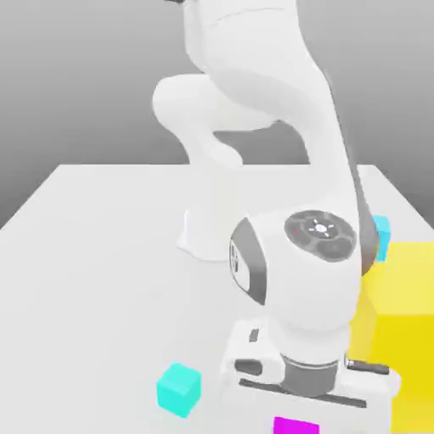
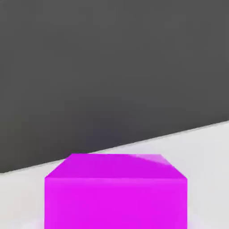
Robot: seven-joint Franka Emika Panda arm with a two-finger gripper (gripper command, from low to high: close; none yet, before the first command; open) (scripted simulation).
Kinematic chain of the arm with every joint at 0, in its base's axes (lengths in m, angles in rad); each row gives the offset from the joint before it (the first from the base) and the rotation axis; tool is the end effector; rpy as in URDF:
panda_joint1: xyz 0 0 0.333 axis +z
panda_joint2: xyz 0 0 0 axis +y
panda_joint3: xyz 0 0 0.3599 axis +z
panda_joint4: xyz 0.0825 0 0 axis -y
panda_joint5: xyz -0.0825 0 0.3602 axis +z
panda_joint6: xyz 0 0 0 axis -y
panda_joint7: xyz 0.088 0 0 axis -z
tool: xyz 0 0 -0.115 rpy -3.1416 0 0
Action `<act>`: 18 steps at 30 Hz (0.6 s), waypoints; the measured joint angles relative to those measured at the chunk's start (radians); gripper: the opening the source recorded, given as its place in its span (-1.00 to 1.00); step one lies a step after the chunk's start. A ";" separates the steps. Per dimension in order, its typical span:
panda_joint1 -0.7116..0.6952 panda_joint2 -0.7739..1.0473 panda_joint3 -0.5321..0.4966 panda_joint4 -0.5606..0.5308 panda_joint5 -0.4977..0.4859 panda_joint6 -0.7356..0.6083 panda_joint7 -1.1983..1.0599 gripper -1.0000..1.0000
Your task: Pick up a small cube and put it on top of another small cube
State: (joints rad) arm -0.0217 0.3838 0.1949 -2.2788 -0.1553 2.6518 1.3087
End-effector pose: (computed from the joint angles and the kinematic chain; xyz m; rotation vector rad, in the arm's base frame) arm 0.5292 0.0954 0.2422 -2.7476 1.5227 -0.0012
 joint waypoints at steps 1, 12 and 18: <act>0.014 -0.018 0.001 0.007 -0.013 -0.030 0.003 -1.00; 0.189 -0.360 0.143 0.134 0.082 -0.482 -0.265 -1.00; 0.311 -0.471 0.177 0.100 0.195 -0.555 -0.422 -1.00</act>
State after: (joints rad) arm 0.2898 -0.0875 0.3723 -2.1790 0.0400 2.0972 0.8868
